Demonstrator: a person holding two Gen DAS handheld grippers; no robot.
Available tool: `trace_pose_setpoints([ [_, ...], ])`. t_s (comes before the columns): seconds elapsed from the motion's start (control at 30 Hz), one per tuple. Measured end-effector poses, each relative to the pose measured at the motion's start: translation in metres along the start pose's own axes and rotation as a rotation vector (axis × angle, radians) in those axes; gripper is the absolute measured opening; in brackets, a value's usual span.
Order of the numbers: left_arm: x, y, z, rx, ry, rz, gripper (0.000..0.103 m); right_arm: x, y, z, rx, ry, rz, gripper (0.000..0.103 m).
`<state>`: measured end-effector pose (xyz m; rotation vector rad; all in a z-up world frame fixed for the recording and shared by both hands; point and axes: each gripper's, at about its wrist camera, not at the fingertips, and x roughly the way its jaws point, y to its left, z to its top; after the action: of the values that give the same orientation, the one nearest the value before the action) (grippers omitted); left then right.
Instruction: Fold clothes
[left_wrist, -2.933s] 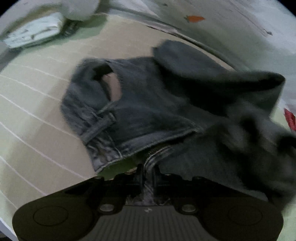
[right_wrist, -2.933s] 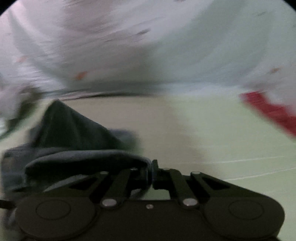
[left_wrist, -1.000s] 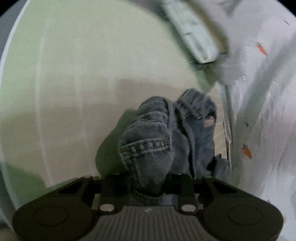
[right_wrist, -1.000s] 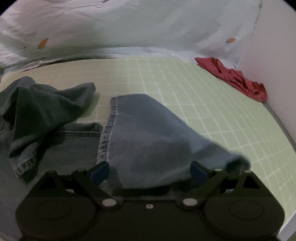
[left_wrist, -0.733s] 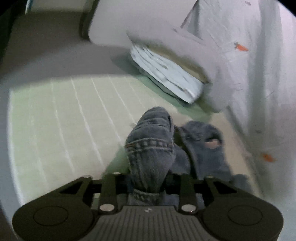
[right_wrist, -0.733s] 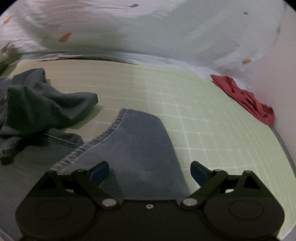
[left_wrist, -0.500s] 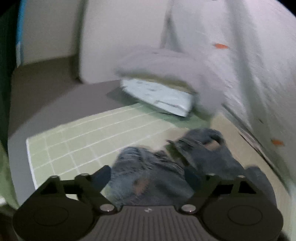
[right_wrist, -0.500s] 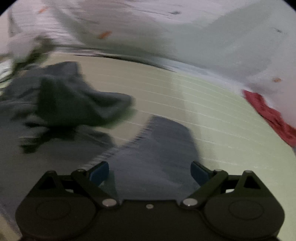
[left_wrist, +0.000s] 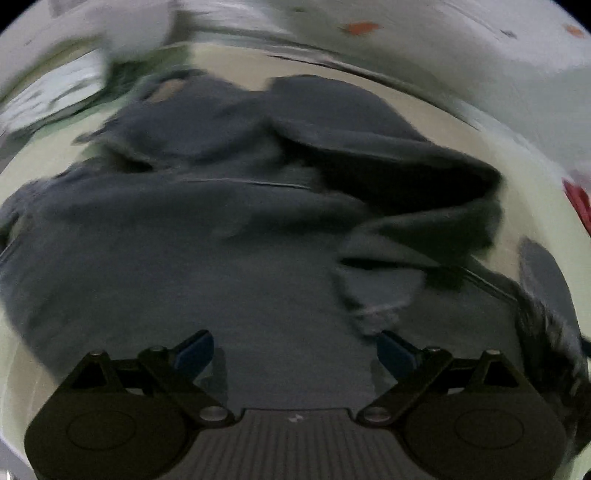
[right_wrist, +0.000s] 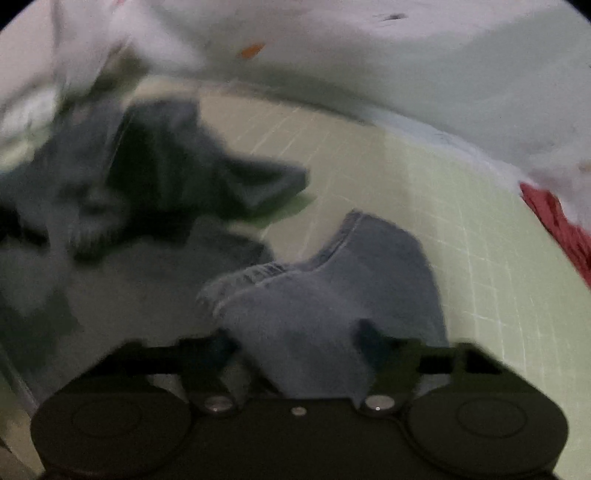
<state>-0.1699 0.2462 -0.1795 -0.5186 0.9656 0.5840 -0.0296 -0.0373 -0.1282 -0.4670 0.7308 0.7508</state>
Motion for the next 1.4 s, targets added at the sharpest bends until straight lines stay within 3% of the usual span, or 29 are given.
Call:
trace_pose_setpoints([
  [0.03,0.001,-0.006,0.0,0.014,0.003,-0.003,0.095,-0.005,-0.01,0.001,0.029,-0.014,-0.007,0.034],
  [0.1,0.002,-0.019,-0.001,0.043,0.008,-0.01,0.095,-0.02,-0.035,0.002,0.106,-0.065,0.006,0.029],
  [0.2,0.004,-0.038,-0.002,0.083,0.017,-0.021,0.095,-0.04,-0.069,0.004,0.205,-0.131,0.037,0.027],
  [0.3,0.007,-0.058,-0.006,0.079,0.012,-0.031,0.095,-0.054,-0.087,0.001,0.163,-0.156,0.059,0.026],
  [0.37,0.01,-0.074,-0.013,0.106,0.014,-0.008,0.095,-0.06,-0.097,-0.006,0.141,-0.162,0.074,0.03],
  [0.43,0.015,-0.089,-0.021,0.122,0.036,0.038,0.095,-0.065,-0.108,-0.013,0.121,-0.165,0.088,0.049],
  [0.57,0.011,-0.108,-0.039,0.065,0.073,0.082,0.095,-0.059,-0.142,-0.024,0.182,-0.13,0.127,0.05],
  [0.6,0.009,-0.112,-0.045,0.051,0.075,0.086,0.095,-0.057,-0.149,-0.027,0.193,-0.126,0.15,0.046],
  [0.67,0.005,-0.121,-0.055,0.023,0.08,0.095,0.095,-0.054,-0.164,-0.031,0.213,-0.119,0.192,0.02],
  [0.73,0.002,-0.131,-0.064,0.002,0.083,0.105,0.095,-0.049,-0.17,-0.033,0.214,-0.111,0.201,0.011],
  [0.77,0.001,-0.133,-0.066,-0.011,0.084,0.107,0.095,-0.046,-0.173,-0.034,0.214,-0.107,0.205,0.011],
  [0.9,0.0,-0.146,-0.075,-0.047,0.089,0.124,0.095,-0.043,-0.182,-0.033,0.183,-0.115,0.236,0.015],
  [0.97,-0.003,-0.155,-0.079,-0.049,0.087,0.132,0.095,-0.036,-0.181,-0.03,0.158,-0.103,0.262,0.023],
  [1.07,-0.01,-0.165,-0.083,-0.024,0.073,0.138,0.095,-0.026,-0.179,-0.025,0.133,-0.106,0.301,0.049],
  [1.17,-0.02,-0.171,-0.085,0.01,0.043,0.145,0.095,-0.005,-0.171,-0.017,0.099,-0.066,0.276,0.054],
  [1.2,-0.024,-0.17,-0.084,0.014,0.031,0.146,0.095,0.005,-0.169,-0.015,0.093,-0.044,0.277,0.053],
  [1.27,-0.028,-0.165,-0.078,-0.001,0.012,0.151,0.095,0.019,-0.169,-0.015,0.122,-0.025,0.31,0.034],
  [1.3,-0.03,-0.162,-0.074,-0.013,0.003,0.155,0.095,0.021,-0.173,-0.015,0.155,-0.031,0.313,0.017],
  [1.33,-0.031,-0.158,-0.069,-0.026,-0.005,0.153,0.095,0.022,-0.177,-0.016,0.187,-0.037,0.316,0.012],
  [1.4,-0.031,-0.154,-0.061,-0.055,-0.016,0.136,0.095,0.015,-0.188,-0.019,0.256,-0.089,0.285,0.011],
])
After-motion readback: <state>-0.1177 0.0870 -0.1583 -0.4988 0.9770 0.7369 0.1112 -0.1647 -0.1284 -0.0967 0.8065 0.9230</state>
